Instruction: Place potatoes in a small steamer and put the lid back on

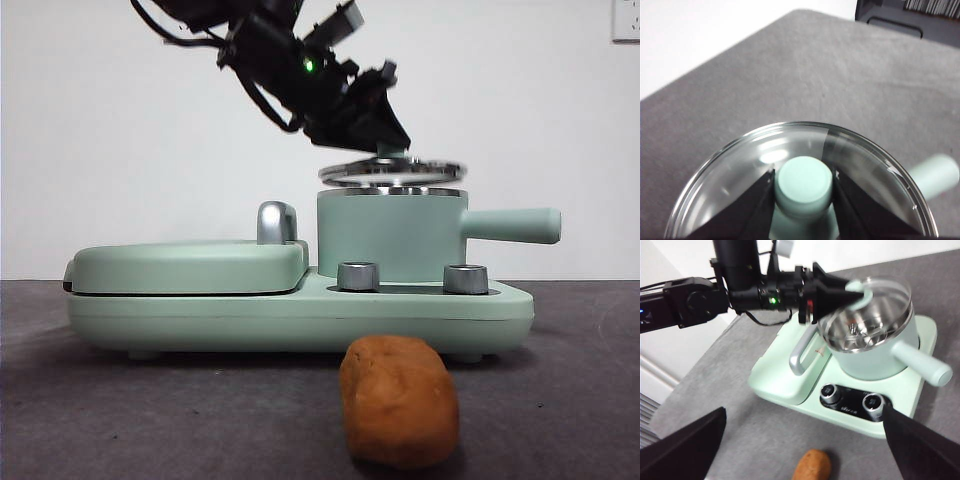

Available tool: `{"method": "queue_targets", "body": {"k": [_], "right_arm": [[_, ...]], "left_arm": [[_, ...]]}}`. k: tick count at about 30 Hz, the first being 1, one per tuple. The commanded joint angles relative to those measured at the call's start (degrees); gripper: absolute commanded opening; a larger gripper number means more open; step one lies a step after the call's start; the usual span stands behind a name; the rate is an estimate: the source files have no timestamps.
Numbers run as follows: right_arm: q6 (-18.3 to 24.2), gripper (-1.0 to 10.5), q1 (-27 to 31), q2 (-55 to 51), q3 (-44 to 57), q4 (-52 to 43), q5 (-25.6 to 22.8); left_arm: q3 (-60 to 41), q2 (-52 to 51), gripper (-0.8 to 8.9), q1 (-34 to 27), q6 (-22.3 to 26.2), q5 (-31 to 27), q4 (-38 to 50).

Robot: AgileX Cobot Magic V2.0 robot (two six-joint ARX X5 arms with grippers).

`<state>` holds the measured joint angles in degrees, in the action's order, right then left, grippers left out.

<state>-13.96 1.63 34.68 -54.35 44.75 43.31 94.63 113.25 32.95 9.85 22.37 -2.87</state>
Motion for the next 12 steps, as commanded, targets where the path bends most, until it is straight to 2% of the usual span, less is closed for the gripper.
{"method": "queue_targets", "body": {"k": [1, 7, 12], "right_arm": [[-1.75, 5.0, -1.16, 2.23, -3.08, 1.77, -0.83], [-2.89, 5.0, -7.19, 8.68, -8.44, 10.12, -7.41], [-6.84, 5.0, -16.24, 14.14, -9.35, 12.15, -13.09]], "left_arm": [[3.43, -3.02, 1.17, -0.15, -2.40, 0.13, 0.35], [3.45, -7.28, 1.18, -1.51, -2.40, 0.15, -3.45], [3.45, -11.43, 1.18, -3.82, -2.38, 0.13, -8.85]]}}
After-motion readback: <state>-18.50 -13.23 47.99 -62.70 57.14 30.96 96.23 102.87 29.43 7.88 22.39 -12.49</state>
